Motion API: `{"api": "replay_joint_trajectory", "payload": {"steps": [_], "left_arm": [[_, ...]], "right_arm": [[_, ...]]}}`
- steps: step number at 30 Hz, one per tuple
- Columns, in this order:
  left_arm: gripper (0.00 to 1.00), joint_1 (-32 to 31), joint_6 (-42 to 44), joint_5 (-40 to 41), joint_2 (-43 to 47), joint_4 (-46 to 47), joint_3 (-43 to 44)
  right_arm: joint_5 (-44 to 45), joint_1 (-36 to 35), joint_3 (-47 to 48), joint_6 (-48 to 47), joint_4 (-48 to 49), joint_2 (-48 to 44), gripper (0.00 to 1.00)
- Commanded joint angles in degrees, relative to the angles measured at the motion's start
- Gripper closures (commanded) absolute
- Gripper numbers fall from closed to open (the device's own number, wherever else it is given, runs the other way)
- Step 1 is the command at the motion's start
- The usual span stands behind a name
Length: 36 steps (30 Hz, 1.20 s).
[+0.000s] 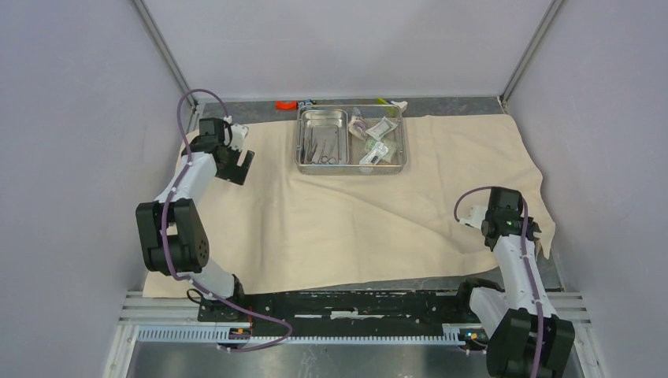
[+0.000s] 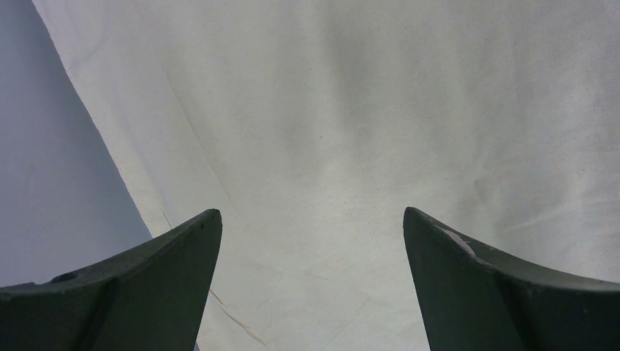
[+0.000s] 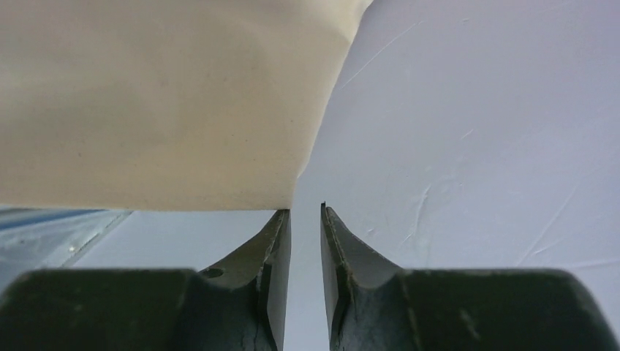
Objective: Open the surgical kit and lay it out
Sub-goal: Smooth out the surgical kit at the center of the board.
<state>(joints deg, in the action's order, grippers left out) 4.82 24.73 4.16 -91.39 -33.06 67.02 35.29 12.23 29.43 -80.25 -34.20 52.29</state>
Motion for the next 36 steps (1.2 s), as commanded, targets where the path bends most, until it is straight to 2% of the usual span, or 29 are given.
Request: {"api": "replay_joint_trajectory", "payload": {"steps": [1, 7, 17, 20, 27, 31, 36], "left_arm": [[0.00, -0.3, 2.6, -0.3, 0.0, 0.4, 2.3], [0.00, -0.2, 3.1, -0.2, 0.3, 0.5, 2.8], [0.00, -0.5, 3.0, -0.7, -0.9, 0.4, 4.0], [0.00, -0.5, 3.0, -0.4, -1.0, 0.4, 3.9], [0.00, -0.5, 3.0, -0.3, -0.9, 0.5, 3.4], [0.00, -0.5, 2.9, -0.5, -1.1, 0.7, 3.3], [0.00, -0.5, 2.7, -0.7, -1.1, 0.8, 3.1]], "right_arm": [[5.3, 0.7, -2.3, -3.0, -6.4, -1.9, 0.72], [2.8, 1.0, -3.0, -0.9, -10.1, -4.1, 0.63], [-16.6, 5.8, 4.5, 4.8, -14.4, -6.2, 0.48], [-16.2, 7.0, 3.0, 4.8, -12.9, -5.0, 0.44], [-15.3, 17.6, -1.5, -1.4, -5.0, -2.8, 0.39], [-22.6, 25.2, 2.8, 0.5, -4.6, 3.3, 0.38], [-29.9, 33.1, 6.8, 1.2, -4.4, 9.7, 0.42]]}}
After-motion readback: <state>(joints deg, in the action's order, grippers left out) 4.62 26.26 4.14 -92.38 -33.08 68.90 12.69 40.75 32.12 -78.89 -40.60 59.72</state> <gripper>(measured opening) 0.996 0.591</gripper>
